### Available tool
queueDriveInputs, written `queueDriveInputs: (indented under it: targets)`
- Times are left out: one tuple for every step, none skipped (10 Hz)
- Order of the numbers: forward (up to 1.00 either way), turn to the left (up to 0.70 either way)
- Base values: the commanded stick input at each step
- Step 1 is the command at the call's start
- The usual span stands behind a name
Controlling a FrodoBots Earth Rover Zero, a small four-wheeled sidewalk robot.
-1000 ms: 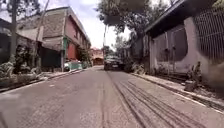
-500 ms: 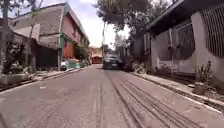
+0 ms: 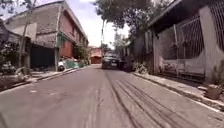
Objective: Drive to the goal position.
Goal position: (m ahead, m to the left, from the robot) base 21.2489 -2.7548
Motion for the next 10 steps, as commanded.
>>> queueDriveInputs:
  targets:
    - [0.7,0.0]
    - [0.7,0.0]
    - [0.7,0.0]
    - [0.7,0.0]
    - [0.7,0.0]
    - [0.7,0.0]
    - [0.7,0.0]
    - [0.7,0.0]
    - [0.7,0.0]
    - [0.7,0.0]
